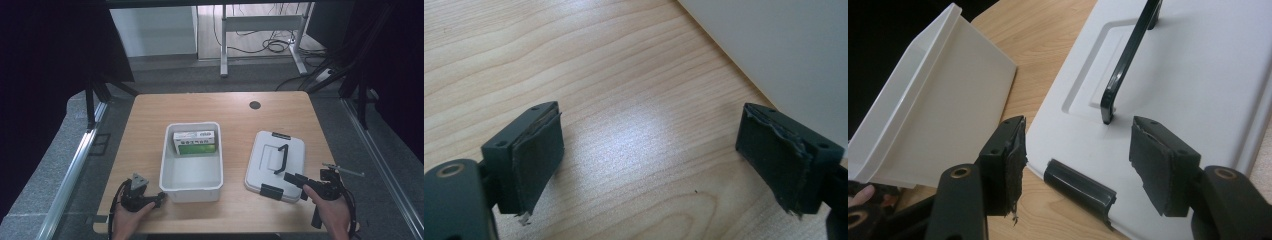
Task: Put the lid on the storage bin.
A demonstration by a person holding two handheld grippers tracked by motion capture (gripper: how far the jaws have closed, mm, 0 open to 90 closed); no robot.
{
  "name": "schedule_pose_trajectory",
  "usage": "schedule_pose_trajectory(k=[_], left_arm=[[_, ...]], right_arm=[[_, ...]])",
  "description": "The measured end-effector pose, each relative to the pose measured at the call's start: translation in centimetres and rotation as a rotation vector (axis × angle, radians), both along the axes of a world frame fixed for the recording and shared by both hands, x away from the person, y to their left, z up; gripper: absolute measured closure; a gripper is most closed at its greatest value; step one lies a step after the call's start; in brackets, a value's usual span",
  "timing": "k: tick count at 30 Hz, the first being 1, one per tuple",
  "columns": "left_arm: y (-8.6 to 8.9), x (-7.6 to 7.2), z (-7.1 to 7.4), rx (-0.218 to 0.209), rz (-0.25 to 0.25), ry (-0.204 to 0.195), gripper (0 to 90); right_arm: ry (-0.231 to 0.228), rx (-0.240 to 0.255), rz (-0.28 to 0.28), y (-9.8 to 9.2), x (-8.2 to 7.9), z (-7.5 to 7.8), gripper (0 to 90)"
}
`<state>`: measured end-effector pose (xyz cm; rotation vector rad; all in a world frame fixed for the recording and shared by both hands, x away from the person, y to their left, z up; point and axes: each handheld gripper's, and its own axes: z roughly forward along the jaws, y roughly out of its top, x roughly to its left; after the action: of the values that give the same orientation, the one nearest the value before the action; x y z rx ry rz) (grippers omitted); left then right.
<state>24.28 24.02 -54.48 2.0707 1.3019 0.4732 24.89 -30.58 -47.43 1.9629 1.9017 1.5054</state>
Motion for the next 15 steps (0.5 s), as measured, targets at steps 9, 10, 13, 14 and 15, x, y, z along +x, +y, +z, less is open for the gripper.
schedule_pose_trajectory(k=[9, 10, 13, 14, 15], left_arm=[[0.03, 0.02, -0.01, 0.0, -0.005, 0.0, 12.0], [0.03, 0.02, -0.01, 0.0, -0.005, 0.0, 12.0], [0.03, 0.03, 0.0, 0.0, -0.006, 0.0, 12.0], [0.03, 0.03, -0.01, 0.0, -0.006, 0.0, 12.0], [0.03, 0.03, 0.0, 0.0, -0.006, 0.0, 12.0]], right_arm=[[-0.002, -0.022, -0.003, 0.16, 0.42, 0.1, 39.8], [-0.003, -0.023, -0.005, 0.13, 0.38, 0.13, 39.8], [-0.004, -0.027, -0.008, 0.04, 0.44, 0.22, 39.8], [-0.003, -0.027, -0.011, 0.01, 0.52, 0.28, 39.8], [-0.005, -0.031, -0.016, 0.01, 0.77, 0.49, 39.8]])
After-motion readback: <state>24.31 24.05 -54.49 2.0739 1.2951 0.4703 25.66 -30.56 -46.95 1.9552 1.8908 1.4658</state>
